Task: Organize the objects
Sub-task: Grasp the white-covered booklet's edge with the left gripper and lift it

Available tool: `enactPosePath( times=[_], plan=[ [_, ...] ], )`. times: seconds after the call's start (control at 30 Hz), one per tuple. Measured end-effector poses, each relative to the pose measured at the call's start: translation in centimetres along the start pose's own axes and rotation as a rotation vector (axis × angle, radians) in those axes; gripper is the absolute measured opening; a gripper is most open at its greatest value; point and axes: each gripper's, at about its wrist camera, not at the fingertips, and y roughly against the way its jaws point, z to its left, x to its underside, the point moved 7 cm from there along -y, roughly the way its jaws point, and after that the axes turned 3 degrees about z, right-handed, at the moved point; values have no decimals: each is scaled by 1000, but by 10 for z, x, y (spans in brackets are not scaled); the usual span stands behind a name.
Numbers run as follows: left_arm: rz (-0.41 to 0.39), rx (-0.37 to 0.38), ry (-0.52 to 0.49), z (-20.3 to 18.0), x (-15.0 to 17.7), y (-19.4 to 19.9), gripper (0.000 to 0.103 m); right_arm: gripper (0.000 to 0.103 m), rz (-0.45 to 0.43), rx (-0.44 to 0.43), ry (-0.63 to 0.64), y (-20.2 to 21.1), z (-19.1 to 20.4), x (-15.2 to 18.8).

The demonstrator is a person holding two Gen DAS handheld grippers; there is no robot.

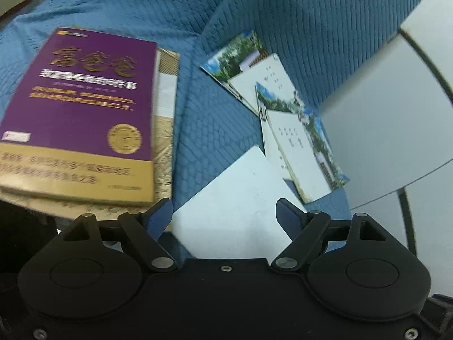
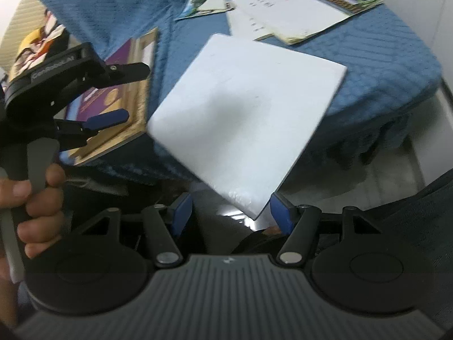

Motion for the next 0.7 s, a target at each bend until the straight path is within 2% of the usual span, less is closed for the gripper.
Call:
enactPosePath(
  times=[0.1, 0.2, 0.33, 0.47, 0.57, 0.7],
  plan=[
    [-8, 26, 42, 7, 6, 12, 79, 64, 5, -1, 7, 2, 3, 0],
    [18, 59, 101, 14, 20, 13, 79, 64, -3, -4, 2, 7, 1, -3],
    [88, 56, 179, 22, 40, 0, 77, 64, -52, 25, -19, 20, -10, -9],
    [224, 121, 230, 18, 63, -26, 74, 64, -111, 44, -89, 28, -30, -21],
    [274, 159, 262, 14, 79, -41, 71, 64, -141, 44, -149, 29, -45, -28],
    [351, 233, 325, 5, 98, -60, 63, 64, -173, 32, -199, 28, -57, -33]
  ],
)
